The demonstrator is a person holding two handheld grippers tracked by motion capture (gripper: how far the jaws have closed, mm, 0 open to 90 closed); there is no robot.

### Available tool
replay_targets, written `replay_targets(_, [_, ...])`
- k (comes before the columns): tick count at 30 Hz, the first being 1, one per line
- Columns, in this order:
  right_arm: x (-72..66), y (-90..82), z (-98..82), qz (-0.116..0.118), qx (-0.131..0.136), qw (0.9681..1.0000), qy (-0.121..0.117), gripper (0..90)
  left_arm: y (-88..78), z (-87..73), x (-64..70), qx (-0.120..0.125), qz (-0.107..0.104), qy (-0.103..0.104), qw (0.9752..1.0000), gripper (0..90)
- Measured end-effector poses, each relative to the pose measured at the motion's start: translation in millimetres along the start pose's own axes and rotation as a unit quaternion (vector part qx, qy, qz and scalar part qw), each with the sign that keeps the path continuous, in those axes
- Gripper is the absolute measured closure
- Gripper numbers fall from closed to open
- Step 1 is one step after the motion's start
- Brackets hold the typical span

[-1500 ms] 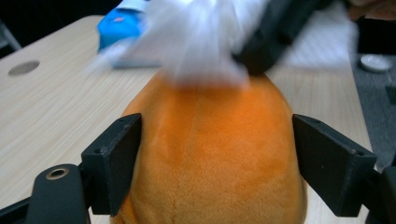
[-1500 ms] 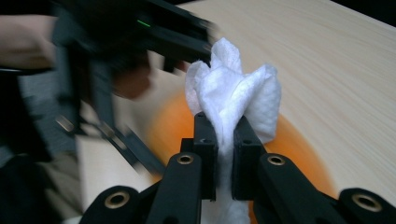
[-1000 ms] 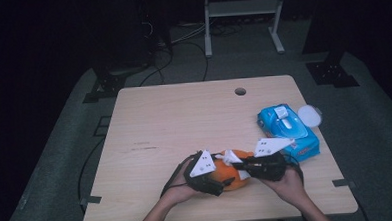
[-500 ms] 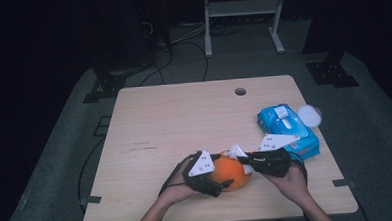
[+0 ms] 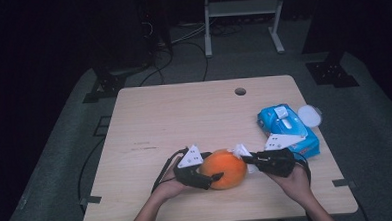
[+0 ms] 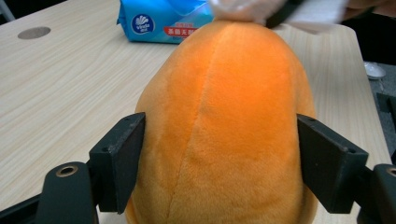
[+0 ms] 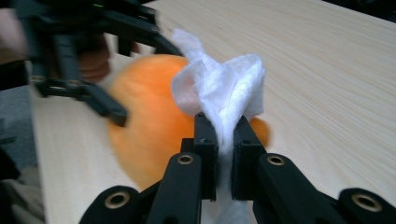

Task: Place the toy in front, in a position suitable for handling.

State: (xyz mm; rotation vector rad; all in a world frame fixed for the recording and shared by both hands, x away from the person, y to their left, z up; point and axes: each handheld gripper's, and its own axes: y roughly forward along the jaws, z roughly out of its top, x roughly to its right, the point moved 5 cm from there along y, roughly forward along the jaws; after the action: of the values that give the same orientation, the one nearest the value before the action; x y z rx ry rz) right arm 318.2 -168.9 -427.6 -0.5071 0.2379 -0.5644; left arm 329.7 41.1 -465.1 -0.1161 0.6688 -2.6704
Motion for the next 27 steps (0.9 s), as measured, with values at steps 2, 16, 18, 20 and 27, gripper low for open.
replay_targets(2, [-11.6, 2.9, 4.1, 0.018, 0.003, 0.9997, -0.014, 82.8, -0.2, 0.1, -0.4, -0.001, 0.0, -0.001, 1.0, 22.5])
replay_targets(16, [-1.9, 4.0, -9.0, 0.014, -0.016, 0.9998, -0.001, 83.0, -3.3, -5.8, -10.0, 0.009, -0.005, -0.037, 0.9993, 22.0])
replay_targets(18, [-15.5, 6.9, -1.9, 0.033, -0.012, 0.9992, -0.018, 83.0, -3.5, -5.7, -9.5, 0.007, -0.005, -0.033, 0.9994, 21.9])
replay_targets(20, [-22.1, 10.3, -0.4, 0.029, -0.023, 0.9985, -0.041, 82.9, -4.4, -6.4, -10.1, 0.008, -0.005, -0.037, 0.9993, 21.6])
replay_targets(27, [6.4, -7.0, -10.9, -0.004, -0.037, 0.9989, -0.029, 82.7, -5.7, -8.0, -12.7, 0.009, -0.01, -0.044, 0.999, 21.1])
